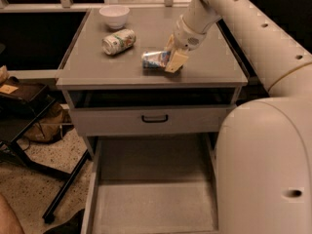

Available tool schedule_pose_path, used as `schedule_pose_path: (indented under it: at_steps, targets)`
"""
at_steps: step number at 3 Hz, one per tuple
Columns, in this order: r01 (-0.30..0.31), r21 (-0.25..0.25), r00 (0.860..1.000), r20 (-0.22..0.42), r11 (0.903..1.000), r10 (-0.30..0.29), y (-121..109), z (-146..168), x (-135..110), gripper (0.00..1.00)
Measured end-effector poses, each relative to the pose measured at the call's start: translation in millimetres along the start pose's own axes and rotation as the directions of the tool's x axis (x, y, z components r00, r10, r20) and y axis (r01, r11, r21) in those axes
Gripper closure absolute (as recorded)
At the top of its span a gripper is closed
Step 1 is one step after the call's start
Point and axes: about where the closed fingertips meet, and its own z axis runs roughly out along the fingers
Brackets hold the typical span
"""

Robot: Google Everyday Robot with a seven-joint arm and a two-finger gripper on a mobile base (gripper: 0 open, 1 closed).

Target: Place redbull can into middle drawer

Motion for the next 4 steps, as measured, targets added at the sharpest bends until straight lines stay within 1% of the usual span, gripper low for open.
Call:
schedule_pose_path:
  at_steps: [1,2,3,4]
  targets:
    - [-0.027,0.015,0.999,0.038,0.9995,0.027,39,-21,-4,1.00]
    - [-0.049,0.014,0.995,0.084,0.9987,0.048,88,-25,0,1.00]
    - [-0.063,-0.060,0.996,0.065,0.9962,0.067,116,2,12,1.00]
    - [-0.063,-0.060,0.996,0.065,0.9962,0.067,116,2,12,1.00]
